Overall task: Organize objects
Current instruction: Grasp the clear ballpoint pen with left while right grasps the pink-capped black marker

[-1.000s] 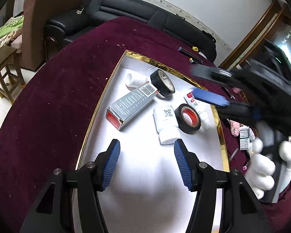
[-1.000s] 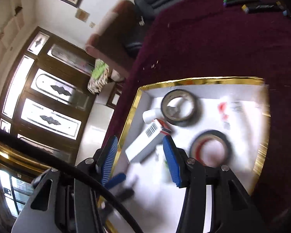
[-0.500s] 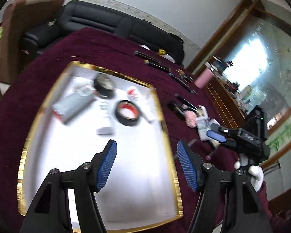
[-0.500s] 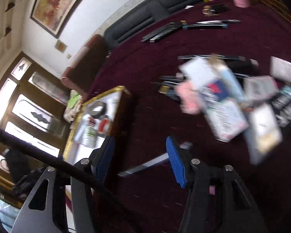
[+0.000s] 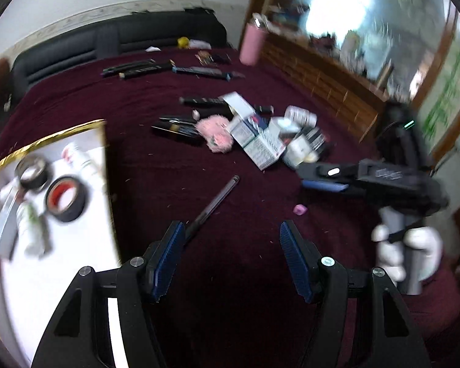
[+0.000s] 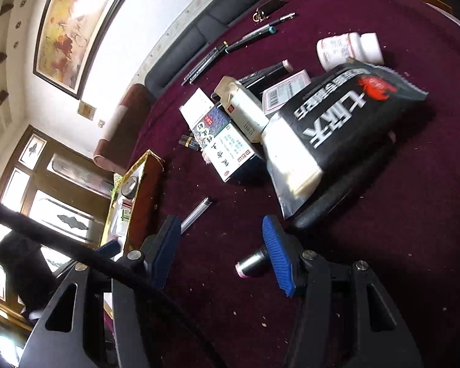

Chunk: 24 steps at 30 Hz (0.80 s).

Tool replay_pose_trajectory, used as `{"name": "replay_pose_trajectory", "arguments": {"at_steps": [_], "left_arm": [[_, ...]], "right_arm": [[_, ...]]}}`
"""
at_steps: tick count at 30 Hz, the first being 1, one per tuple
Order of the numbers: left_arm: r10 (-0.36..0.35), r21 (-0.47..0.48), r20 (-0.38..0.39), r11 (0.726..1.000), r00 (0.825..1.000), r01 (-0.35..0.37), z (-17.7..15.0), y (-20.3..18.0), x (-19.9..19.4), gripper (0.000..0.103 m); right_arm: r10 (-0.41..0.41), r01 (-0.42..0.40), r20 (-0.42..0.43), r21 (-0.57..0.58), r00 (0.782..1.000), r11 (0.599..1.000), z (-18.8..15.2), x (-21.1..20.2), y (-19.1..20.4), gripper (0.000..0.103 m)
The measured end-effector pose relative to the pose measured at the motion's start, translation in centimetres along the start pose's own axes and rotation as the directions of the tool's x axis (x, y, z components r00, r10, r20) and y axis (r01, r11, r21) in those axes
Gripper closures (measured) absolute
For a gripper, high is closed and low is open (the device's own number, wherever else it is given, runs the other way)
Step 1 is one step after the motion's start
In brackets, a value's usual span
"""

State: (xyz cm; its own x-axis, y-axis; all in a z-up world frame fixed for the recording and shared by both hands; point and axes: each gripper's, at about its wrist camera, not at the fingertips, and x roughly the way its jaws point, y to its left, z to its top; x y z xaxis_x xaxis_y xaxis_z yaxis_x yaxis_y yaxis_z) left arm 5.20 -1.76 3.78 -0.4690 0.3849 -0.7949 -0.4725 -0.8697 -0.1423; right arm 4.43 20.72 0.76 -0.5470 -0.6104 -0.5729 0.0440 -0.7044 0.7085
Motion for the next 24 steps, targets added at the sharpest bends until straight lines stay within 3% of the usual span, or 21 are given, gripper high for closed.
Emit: {"name": "replay_pose_trajectory", "arguments": {"at_steps": [1,4,7,9,10,12,13,20,24], "left_arm": [[0.071,0.042,-0.021,0.997,0.997,-0.07,0.6,-0.5,1.4,0.045],[0.189,0.129,-0.079,0.976,0.979,-0.178,1.4,-0.9,4.6,0.045],[0.231,0.182,-0.163,0.963,0.959,-0.201,1.1,-1.0,7.4,0.048],[0.215,0.191,-0.161,0.964,0.963,-0.184,0.8,-1.6,7.4,0.06],[0.197,0.198,-0.17,0.967,0.966,-0.162,0.8,-2.0,7.5,0.075],[0.152,0.193,-0.185,0.974,0.971,-0.115,0.5,-2.8,7.5,0.094],[0.151,0.205,-0.182,0.972,0.972,-0.113,0.2,-3.2,7.3,0.097],[0.067,0.081,-0.156,0.995,0.985,-0.055,-0.9,-2.8,5.8,0.097],[0.011,0.032,-0.117,0.999,0.993,-0.007,-1.2,-2.3,5.0,0.097]], "right_arm": [[0.001,-0.001,0.005,-0.001,1.0,1.0,0.0,-0.3,0.0,0.048],[0.007,-0.007,0.019,-0.008,1.0,1.0,-0.1,-1.3,-0.1,0.048],[0.004,-0.004,0.029,-0.002,1.0,1.0,-0.2,-2.2,-0.7,0.046],[-0.003,0.002,0.037,0.007,0.999,1.0,-0.3,-2.7,-1.1,0.045],[-0.004,0.003,0.037,0.01,0.999,1.0,-0.4,-2.9,-1.4,0.045],[-0.014,0.014,0.035,0.015,0.999,1.0,-0.5,-3.0,-1.6,0.045],[-0.025,0.025,0.035,0.014,0.999,1.0,-0.6,-3.0,-1.7,0.045],[-0.182,0.182,0.003,-0.007,0.983,0.983,-0.9,-1.3,-1.6,0.045],[-0.34,0.342,0.037,-0.083,0.94,0.936,-0.7,0.3,0.5,0.045]]}}
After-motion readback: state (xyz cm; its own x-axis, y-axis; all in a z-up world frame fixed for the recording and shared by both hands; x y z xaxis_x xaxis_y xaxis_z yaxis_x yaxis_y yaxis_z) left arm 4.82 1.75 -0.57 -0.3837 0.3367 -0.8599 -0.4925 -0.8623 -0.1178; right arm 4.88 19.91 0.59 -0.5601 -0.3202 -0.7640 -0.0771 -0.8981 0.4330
